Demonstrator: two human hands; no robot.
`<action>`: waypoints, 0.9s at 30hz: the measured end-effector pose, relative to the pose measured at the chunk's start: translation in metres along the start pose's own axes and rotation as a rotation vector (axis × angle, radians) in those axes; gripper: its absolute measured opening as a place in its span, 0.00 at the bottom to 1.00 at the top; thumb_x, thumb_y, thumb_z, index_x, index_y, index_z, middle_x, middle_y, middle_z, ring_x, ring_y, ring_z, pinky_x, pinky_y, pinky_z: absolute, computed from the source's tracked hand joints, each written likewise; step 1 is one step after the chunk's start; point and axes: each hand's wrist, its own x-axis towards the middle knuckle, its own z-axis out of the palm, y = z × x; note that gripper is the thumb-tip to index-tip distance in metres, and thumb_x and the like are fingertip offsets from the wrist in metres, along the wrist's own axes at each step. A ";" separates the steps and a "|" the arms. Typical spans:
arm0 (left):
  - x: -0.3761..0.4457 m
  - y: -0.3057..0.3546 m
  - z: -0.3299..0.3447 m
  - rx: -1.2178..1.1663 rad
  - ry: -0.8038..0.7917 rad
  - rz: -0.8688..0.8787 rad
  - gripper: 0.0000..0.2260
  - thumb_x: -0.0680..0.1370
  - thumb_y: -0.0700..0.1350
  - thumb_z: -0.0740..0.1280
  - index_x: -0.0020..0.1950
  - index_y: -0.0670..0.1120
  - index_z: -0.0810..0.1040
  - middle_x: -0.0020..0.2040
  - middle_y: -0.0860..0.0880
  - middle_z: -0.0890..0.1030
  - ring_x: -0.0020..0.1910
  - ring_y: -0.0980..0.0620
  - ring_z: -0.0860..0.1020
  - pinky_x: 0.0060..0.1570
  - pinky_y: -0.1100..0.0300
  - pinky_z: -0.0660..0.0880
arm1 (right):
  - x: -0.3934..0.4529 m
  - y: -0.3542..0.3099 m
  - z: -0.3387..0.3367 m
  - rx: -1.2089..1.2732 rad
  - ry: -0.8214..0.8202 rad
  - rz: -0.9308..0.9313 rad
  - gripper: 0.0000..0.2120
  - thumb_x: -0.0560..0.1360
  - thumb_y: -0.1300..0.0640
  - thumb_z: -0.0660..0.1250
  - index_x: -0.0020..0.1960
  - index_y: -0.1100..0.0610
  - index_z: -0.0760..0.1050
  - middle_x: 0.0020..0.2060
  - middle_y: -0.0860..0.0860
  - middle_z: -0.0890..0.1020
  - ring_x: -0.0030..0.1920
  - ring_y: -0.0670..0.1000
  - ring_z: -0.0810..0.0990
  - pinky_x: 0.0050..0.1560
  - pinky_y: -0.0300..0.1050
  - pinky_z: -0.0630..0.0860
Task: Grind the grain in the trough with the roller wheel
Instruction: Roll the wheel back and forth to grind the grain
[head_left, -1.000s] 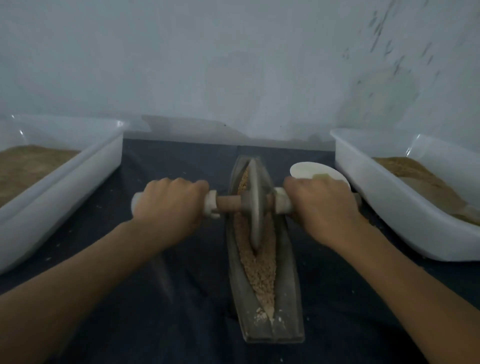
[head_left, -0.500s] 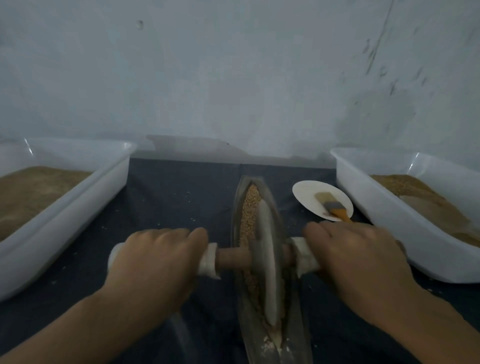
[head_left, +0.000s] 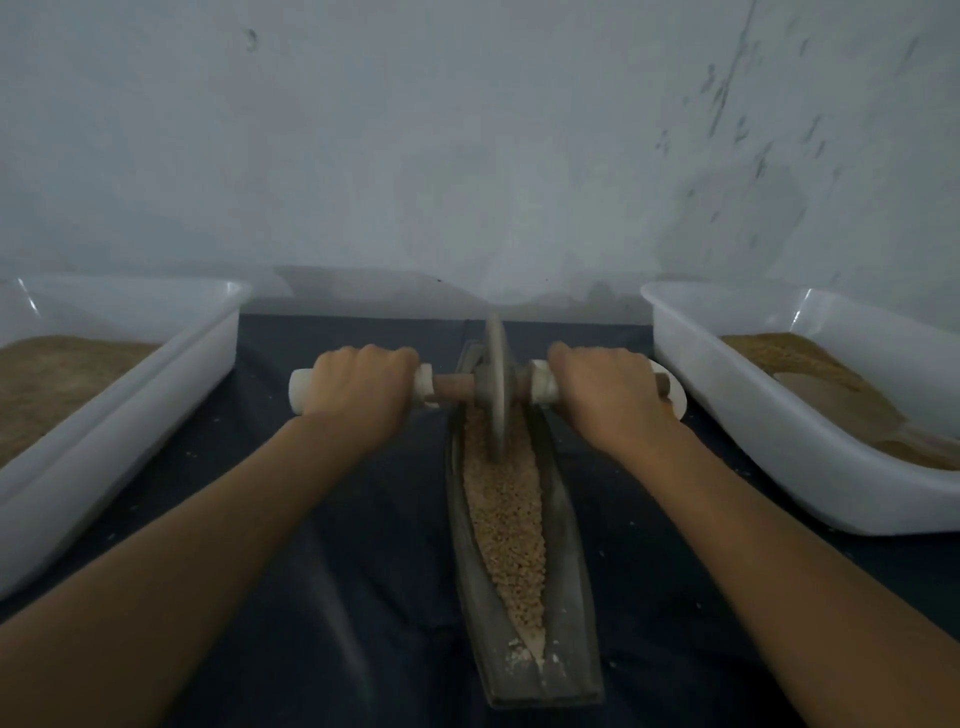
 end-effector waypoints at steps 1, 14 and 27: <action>-0.008 0.000 -0.003 0.006 0.000 0.012 0.08 0.75 0.51 0.65 0.46 0.52 0.66 0.47 0.49 0.80 0.45 0.44 0.78 0.38 0.54 0.65 | -0.007 -0.001 -0.006 0.017 -0.021 -0.005 0.09 0.74 0.54 0.67 0.49 0.54 0.67 0.41 0.52 0.80 0.39 0.55 0.78 0.30 0.45 0.59; -0.079 0.004 -0.036 0.065 0.175 0.260 0.24 0.58 0.43 0.78 0.36 0.50 0.61 0.27 0.50 0.73 0.23 0.47 0.70 0.28 0.60 0.55 | -0.087 0.002 -0.032 0.102 -0.105 -0.053 0.19 0.65 0.47 0.75 0.39 0.48 0.63 0.27 0.44 0.66 0.27 0.46 0.66 0.25 0.39 0.53; -0.048 0.000 -0.015 0.053 0.053 0.067 0.13 0.74 0.52 0.66 0.40 0.53 0.60 0.38 0.53 0.76 0.35 0.47 0.75 0.33 0.56 0.63 | -0.048 -0.001 -0.023 0.036 -0.060 -0.052 0.11 0.72 0.51 0.69 0.49 0.53 0.70 0.41 0.51 0.80 0.38 0.54 0.77 0.31 0.44 0.61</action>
